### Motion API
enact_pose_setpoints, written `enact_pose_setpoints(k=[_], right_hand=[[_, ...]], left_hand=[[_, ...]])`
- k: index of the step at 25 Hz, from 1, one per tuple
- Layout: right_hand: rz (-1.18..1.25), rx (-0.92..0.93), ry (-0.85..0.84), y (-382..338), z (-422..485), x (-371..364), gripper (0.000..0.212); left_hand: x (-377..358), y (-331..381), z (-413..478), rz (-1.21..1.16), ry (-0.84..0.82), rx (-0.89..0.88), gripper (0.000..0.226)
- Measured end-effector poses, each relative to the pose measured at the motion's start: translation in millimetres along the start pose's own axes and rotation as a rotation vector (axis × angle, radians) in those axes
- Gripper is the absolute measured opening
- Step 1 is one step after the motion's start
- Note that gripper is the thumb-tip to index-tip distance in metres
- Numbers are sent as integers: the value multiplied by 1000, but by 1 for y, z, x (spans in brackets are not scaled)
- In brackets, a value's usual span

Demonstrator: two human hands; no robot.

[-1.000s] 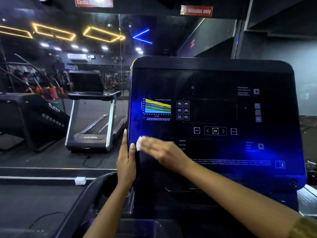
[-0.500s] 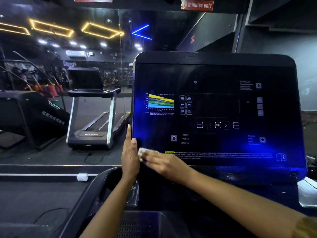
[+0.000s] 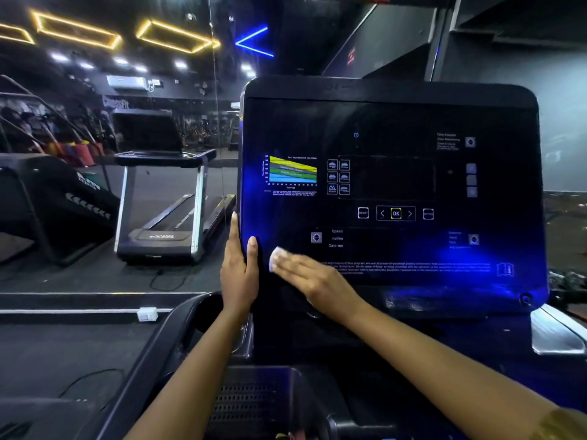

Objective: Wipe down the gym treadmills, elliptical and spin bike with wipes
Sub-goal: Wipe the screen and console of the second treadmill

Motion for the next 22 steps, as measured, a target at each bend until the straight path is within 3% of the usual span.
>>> enact_pose_setpoints(k=[6, 9, 12, 17, 22], right_hand=[[73, -31, -63, -15, -60, 8, 46], [94, -45, -96, -23, -72, 14, 42], [104, -118, -104, -21, -76, 17, 37], [41, -247, -131, 8, -115, 39, 37], [-56, -418, -179, 51, -164, 73, 38]], left_hand=[[4, 0, -1, 126, -84, 37, 71], [4, 8, -22, 405, -114, -185, 69], [-14, 9, -63, 500, -298, -409, 62], [-42, -8, -103, 585, -648, -587, 53], [-50, -15, -111, 619, -699, -625, 53]])
Point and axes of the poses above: each hand's wrist, its own z-axis towards the middle knuckle, its own x-axis out of the back of the hand, y = z × x, the point moved 2 cm from there along z, towards the middle knuckle, and after that the axes turned 15 degrees about -z, right-handed, at the moved point
